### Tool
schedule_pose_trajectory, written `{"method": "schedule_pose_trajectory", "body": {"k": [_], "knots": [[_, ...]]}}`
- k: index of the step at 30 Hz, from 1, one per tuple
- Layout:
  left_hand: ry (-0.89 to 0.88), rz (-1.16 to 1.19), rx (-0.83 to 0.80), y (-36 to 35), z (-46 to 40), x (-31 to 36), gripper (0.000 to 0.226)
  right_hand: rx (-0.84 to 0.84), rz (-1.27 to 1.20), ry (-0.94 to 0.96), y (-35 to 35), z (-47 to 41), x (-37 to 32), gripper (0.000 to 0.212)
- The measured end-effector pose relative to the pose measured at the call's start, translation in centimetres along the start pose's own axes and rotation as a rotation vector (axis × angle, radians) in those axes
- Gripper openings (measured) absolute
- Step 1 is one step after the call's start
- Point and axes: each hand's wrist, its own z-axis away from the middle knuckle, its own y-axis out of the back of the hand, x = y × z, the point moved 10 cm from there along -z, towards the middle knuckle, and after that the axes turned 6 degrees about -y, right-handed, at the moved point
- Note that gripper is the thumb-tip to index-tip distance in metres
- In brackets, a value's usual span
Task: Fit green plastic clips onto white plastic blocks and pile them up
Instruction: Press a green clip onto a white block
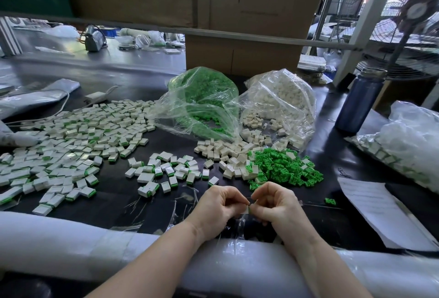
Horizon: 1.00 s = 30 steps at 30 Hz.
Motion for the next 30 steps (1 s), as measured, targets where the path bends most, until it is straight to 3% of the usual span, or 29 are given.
{"method": "schedule_pose_trajectory", "body": {"k": [15, 25, 30], "knots": [[-0.047, -0.102, -0.083, -0.8, 0.1, 0.4, 0.009, -0.05, 0.03, -0.022, -0.4, 0.2, -0.1, 0.019], [-0.028, -0.053, 0.028, 0.0, -0.1, -0.2, 0.021, 0.103, -0.126, -0.004, 1.0, -0.2, 0.0, 0.009], [-0.034, 0.003, 0.062, 0.3, -0.1, -0.3, 0.012, 0.096, -0.155, -0.006, 1.0, 0.1, 0.1, 0.005]]}}
